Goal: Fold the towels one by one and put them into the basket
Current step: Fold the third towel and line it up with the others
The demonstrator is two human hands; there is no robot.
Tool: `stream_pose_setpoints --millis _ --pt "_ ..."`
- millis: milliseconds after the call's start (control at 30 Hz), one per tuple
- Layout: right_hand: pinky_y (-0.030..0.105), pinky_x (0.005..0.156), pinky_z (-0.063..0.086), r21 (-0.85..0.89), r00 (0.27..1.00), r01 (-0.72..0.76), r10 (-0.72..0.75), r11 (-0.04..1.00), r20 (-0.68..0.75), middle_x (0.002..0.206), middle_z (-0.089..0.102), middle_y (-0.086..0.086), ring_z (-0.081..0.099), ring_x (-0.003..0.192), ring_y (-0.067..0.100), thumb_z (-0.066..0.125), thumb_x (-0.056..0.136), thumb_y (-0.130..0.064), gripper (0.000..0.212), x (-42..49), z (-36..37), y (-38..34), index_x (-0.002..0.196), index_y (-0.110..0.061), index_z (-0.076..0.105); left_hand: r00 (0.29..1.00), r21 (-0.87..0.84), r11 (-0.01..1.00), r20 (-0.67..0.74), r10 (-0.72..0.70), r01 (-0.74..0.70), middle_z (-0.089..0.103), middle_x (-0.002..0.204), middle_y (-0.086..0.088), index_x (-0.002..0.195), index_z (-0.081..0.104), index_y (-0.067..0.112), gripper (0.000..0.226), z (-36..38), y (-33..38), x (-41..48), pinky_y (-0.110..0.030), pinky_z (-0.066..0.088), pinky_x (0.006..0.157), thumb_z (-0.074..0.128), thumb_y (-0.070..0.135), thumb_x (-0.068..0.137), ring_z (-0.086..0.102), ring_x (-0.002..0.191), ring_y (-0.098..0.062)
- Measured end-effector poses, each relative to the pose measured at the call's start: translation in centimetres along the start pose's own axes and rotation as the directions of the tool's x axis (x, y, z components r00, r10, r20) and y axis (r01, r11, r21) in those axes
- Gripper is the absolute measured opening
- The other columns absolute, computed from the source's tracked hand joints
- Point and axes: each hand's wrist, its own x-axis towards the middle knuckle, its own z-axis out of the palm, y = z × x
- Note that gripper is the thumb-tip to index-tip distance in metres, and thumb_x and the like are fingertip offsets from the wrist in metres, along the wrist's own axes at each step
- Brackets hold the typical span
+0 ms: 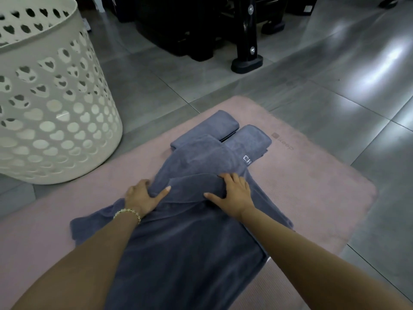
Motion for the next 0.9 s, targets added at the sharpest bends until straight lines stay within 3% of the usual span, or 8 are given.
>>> stream_pose_setpoints --millis 133,233,333,400,500,600,700,900 --pt "0.038 0.116 0.014 0.072 0.999 0.039 -0.037 0.997 -0.024 0.126 0.045 -0.001 0.035 0.126 0.019 0.057 0.082 -0.06 0.054 -0.4 0.0 -1.3 0.119 -0.021 0.052 0.97 -0.501 0.863 0.237 0.06 0.069 0.072 0.09 -0.003 0.091 0.072 0.006 0.04 -0.7 1.5 -2.1 -0.025 0.053 0.075 0.077 0.041 0.074 0.067 0.09 -0.02" --pt "0.041 0.116 0.018 0.133 0.994 0.07 -0.08 0.989 0.071 0.119 0.054 -0.003 0.044 0.12 0.014 0.06 0.082 -0.057 0.039 -1.1 -0.1 -2.5 0.09 -0.019 0.055 0.933 -0.636 0.765 0.329 0.148 0.103 0.074 0.093 0.0 0.1 0.071 0.011 0.029 -2.1 1.1 -5.7 -0.024 0.055 0.079 0.073 0.031 0.08 0.07 0.09 -0.016" --pt "0.037 0.098 0.041 0.223 0.963 0.18 -0.218 0.958 0.159 0.102 0.054 -0.008 0.051 0.095 0.011 0.068 0.077 -0.054 0.043 -3.4 0.2 -3.7 0.101 -0.022 0.052 0.909 -0.661 0.747 0.352 0.224 0.072 0.074 0.098 0.005 0.108 0.068 0.016 0.027 -3.4 -1.0 -10.6 -0.023 0.055 0.083 0.069 0.03 0.084 0.069 0.093 -0.01" --pt "0.032 0.101 0.04 0.219 0.91 0.256 -0.311 0.941 0.273 0.107 0.049 -0.012 0.05 0.1 0.008 0.065 0.074 -0.062 0.052 -6.0 0.9 -5.0 0.117 -0.035 0.054 0.903 -0.679 0.732 0.348 0.251 0.058 0.074 0.098 0.005 0.105 0.068 0.017 0.023 -3.7 -2.8 -14.3 -0.02 0.054 0.082 0.068 0.026 0.085 0.069 0.094 -0.009" --pt "0.028 0.1 0.034 0.127 0.84 0.358 -0.379 0.925 0.389 0.102 0.047 -0.019 0.042 0.102 0.005 0.049 0.065 -0.08 0.057 -10.3 2.9 -6.5 0.102 -0.039 0.063 0.897 -0.69 0.724 0.326 0.298 0.01 0.071 0.096 0.022 0.103 0.066 0.025 0.021 -3.2 -5.4 -20.1 -0.009 0.048 0.079 0.069 0.019 0.083 0.064 0.095 0.005" --pt "0.027 0.096 0.032 0.101 0.769 0.38 -0.375 0.92 0.518 0.092 0.047 -0.026 0.037 0.098 0.003 0.048 0.071 -0.076 0.053 -13.6 4.6 -6.3 0.092 -0.032 0.067 0.851 -0.611 0.782 0.471 0.232 0.126 0.07 0.097 0.022 0.108 0.061 0.031 0.03 -1.6 -7.8 -24.4 -0.012 0.049 0.083 0.073 0.025 0.081 0.06 0.094 0.013" --pt "0.027 0.095 0.024 0.036 0.758 0.372 -0.326 0.927 0.565 0.1 0.047 -0.024 0.033 0.102 0.007 0.054 0.079 -0.067 0.043 -14.6 5.5 -6.2 0.097 -0.031 0.068 0.747 -0.549 0.764 0.651 0.136 0.34 0.067 0.092 0.009 0.108 0.064 0.023 0.037 -1.1 -8.7 -25.1 -0.022 0.049 0.067 0.07 0.047 0.079 0.063 0.081 -0.005" --pt "0.027 0.093 0.023 0.047 0.677 0.434 -0.36 0.9 0.642 0.086 0.047 -0.015 0.035 0.101 0.012 0.069 0.074 -0.057 0.027 -13.8 5.8 -6.7 0.081 -0.031 0.065 0.872 -0.675 0.598 0.481 -0.089 0.433 0.067 0.111 -0.008 0.116 0.061 0.011 0.039 -2.0 -6.7 -18.8 -0.027 0.055 0.077 0.047 0.042 0.096 0.063 0.094 -0.019"
